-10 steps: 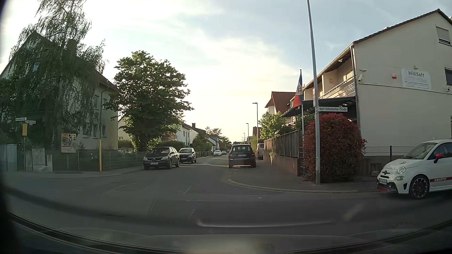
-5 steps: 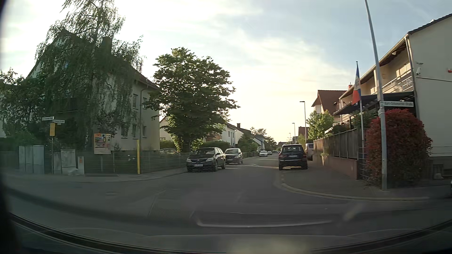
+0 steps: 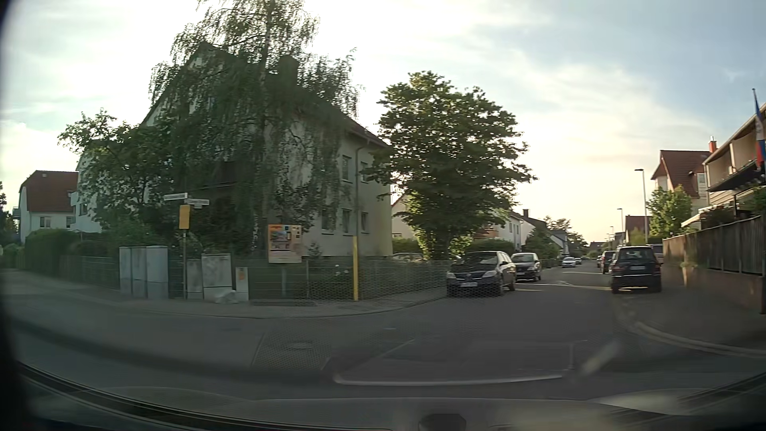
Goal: Follow the waypoints while adhering to traffic rules and regulations
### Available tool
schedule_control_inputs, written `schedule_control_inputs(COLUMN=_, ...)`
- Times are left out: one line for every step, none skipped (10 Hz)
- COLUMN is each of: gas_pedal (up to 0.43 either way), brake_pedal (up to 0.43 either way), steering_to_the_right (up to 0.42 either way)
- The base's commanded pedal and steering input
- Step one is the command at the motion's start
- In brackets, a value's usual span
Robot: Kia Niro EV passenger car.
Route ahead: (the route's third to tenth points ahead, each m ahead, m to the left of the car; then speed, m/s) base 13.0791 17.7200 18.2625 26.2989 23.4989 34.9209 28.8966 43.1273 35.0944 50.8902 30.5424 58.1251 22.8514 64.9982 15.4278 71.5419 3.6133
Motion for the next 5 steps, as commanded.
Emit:
schedule_control_inputs(gas_pedal=0.240, brake_pedal=0.030, steering_to_the_right=-0.656)
schedule_control_inputs(gas_pedal=0.248, brake_pedal=0.030, steering_to_the_right=-0.653)
schedule_control_inputs(gas_pedal=0.260, brake_pedal=0.030, steering_to_the_right=-0.646)
schedule_control_inputs(gas_pedal=0.260, brake_pedal=0.030, steering_to_the_right=-0.638)
schedule_control_inputs(gas_pedal=0.260, brake_pedal=0.030, steering_to_the_right=-0.624)
